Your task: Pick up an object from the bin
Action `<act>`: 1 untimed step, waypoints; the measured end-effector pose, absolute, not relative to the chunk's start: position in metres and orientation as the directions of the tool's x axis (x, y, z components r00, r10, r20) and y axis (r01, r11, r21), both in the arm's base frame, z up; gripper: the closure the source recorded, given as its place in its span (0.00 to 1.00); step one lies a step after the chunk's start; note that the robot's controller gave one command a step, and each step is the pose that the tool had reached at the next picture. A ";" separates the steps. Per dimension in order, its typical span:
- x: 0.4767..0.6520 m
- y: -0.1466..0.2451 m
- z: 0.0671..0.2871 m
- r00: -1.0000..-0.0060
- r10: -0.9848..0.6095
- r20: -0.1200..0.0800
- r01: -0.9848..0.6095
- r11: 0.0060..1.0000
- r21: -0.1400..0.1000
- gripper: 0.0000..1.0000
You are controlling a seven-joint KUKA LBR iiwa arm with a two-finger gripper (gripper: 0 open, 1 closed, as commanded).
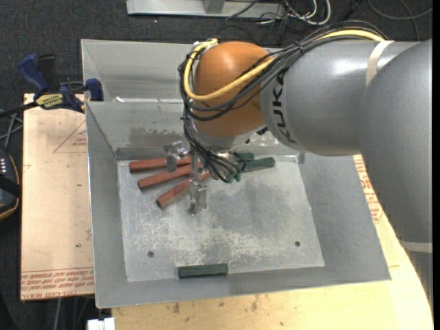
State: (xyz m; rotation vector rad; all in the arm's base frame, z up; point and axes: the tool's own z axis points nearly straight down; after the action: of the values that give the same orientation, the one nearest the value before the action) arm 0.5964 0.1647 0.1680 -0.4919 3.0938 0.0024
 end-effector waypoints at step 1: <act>0.619 0.182 0.072 -0.936 -0.353 -0.006 -0.353 0.936 0.002 1.00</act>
Offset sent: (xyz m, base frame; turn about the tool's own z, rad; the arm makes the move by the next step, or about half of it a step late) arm 0.0000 0.0000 0.0000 0.0000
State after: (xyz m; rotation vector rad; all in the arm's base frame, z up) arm 0.6187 0.1817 0.0725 -0.5622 3.0854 0.0050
